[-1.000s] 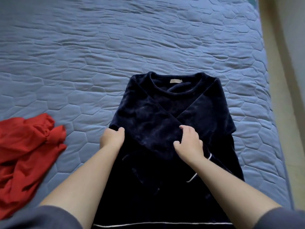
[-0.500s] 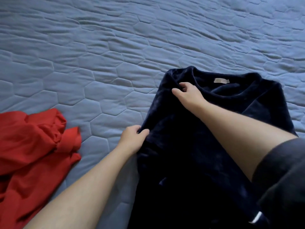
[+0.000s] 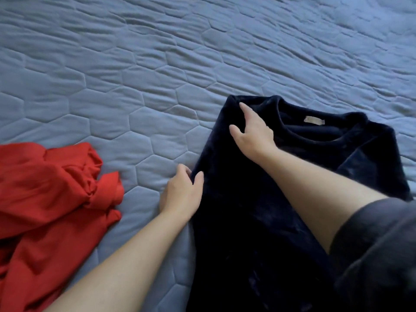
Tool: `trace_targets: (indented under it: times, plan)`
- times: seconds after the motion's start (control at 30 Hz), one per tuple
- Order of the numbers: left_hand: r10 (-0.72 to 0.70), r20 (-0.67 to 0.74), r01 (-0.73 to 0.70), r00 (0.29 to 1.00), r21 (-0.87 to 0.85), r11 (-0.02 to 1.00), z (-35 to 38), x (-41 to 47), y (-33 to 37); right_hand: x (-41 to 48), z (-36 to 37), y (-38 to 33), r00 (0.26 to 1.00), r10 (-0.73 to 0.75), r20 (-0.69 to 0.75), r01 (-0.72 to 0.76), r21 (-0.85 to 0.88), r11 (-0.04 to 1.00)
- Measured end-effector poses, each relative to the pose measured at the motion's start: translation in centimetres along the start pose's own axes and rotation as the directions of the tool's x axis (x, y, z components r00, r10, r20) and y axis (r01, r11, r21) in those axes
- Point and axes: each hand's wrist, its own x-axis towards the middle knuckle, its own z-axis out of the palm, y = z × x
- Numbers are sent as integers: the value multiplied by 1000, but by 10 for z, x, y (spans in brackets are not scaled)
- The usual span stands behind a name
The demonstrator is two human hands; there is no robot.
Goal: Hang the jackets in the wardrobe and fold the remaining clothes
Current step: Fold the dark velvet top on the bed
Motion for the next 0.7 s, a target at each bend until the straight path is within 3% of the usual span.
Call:
trace_targets:
  times: [0.07, 0.17, 0.33, 0.47, 0.6, 0.7]
  plan:
    - [104, -89, -94, 991, 116, 989, -1, -23, 4, -19, -20, 26, 997, 10, -73, -18, -109, 994]
    - [382, -153, -319, 911, 325, 890, 1, -50, 10, -49, -58, 84, 983, 154, -103, -175, -255, 951]
    - [694, 136, -663, 707, 469, 583, 29, -74, 48, -84, -111, 184, 892, 438, -114, -450, -313, 836]
    - [651, 323, -704, 687, 515, 488, 78, -85, 79, -99, -130, 244, 848, 530, 29, -499, -299, 814]
    - [591, 360, -673, 722, 563, 479, 123, -95, 103, -112, -133, 292, 837, 531, 129, -483, -281, 829]
    - [610, 346, -673, 713, 583, 455, 147, -100, 122, -113, -136, 322, 791, 596, 137, -566, -204, 799]
